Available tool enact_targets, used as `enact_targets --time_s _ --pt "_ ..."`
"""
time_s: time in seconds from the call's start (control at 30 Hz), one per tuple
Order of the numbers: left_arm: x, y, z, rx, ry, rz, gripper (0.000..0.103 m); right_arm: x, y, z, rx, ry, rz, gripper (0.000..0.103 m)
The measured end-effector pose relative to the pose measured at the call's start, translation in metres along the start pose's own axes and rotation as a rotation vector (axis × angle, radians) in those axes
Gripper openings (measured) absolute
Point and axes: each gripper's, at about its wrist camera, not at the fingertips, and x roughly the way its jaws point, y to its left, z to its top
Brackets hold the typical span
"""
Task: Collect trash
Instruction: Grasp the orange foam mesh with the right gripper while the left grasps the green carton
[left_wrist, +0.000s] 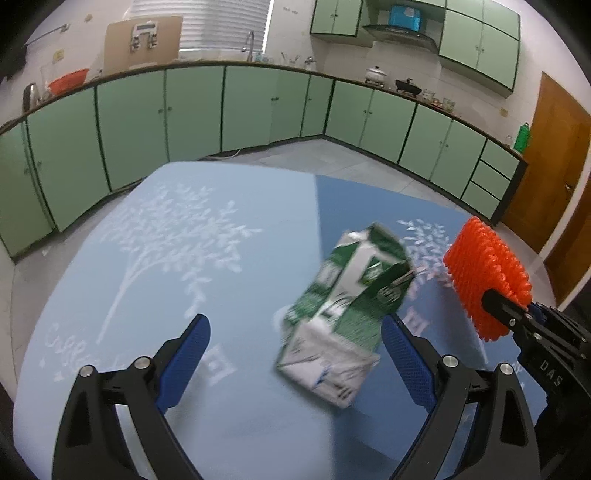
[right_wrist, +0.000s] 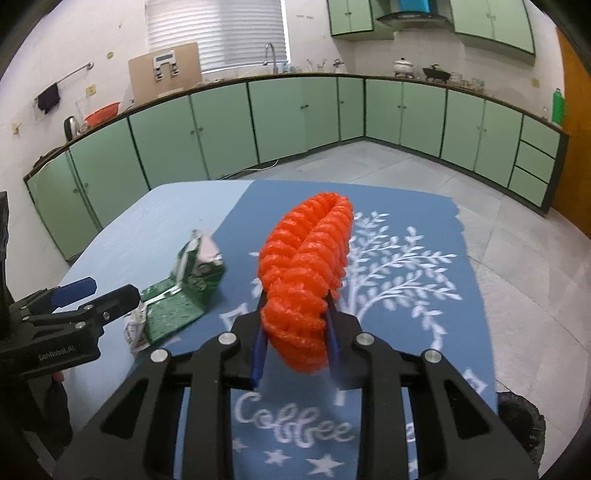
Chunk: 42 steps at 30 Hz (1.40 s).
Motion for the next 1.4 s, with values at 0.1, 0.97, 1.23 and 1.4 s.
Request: enact_targets --time_s 0.1,0.97,1.23,1.4 --pt "0.006 -0.017 0.004 0.040 0.004 -0.006 0.092 -0.003 -0.009 0.005 0.007 -0.014 -0.015 0.025" --pt "0.078 -0.073 0.035 0.043 0.099 0.085 0.091 0.015 -0.050 -0.001 0.061 0.006 -0.041 0.025" --pt "0.078 -0.063 0.040 -0.006 0.073 0.051 0.063 0.017 -0.049 0.000 0.043 0.015 -0.032 0.025" --pt "0.055 -0.057 0.036 -0.009 0.019 -0.021 0.035 0.013 -0.048 0.000 0.034 0.003 -0.024 0.025"
